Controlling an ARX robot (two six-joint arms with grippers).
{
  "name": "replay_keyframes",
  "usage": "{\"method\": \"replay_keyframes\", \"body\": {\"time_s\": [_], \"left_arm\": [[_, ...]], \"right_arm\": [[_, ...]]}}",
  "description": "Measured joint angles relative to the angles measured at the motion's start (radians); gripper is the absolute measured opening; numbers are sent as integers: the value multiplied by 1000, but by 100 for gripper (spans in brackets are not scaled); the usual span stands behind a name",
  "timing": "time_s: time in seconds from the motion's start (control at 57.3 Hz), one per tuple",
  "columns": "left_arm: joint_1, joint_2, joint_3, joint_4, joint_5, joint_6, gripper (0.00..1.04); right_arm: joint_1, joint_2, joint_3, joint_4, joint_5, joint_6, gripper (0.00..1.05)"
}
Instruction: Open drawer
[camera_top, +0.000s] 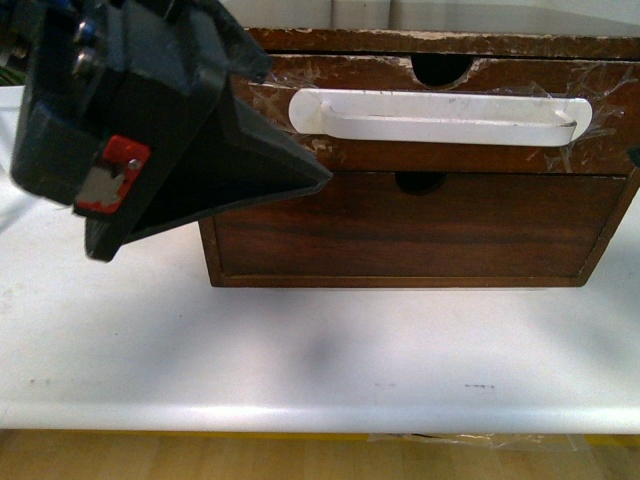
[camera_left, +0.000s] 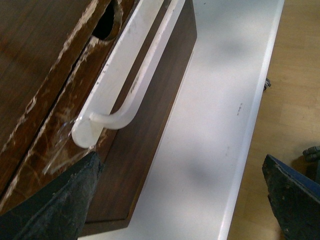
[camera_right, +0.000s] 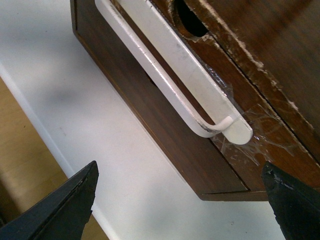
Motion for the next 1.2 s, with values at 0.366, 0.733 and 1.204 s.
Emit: {"method": "replay_keyframes", "body": {"time_s": [0.366,0.733,1.204], "left_arm": [[-42,134,138,-59,-10,55,99],[-61,232,214,-87,-48,111,99],[-80,286,280,-165,-65,195,99]], "right_arm": [[111,124,53,6,42,-45,96],[157,238,100,72,75,-29,96],[162,286,133,61,81,-30,96]]}}
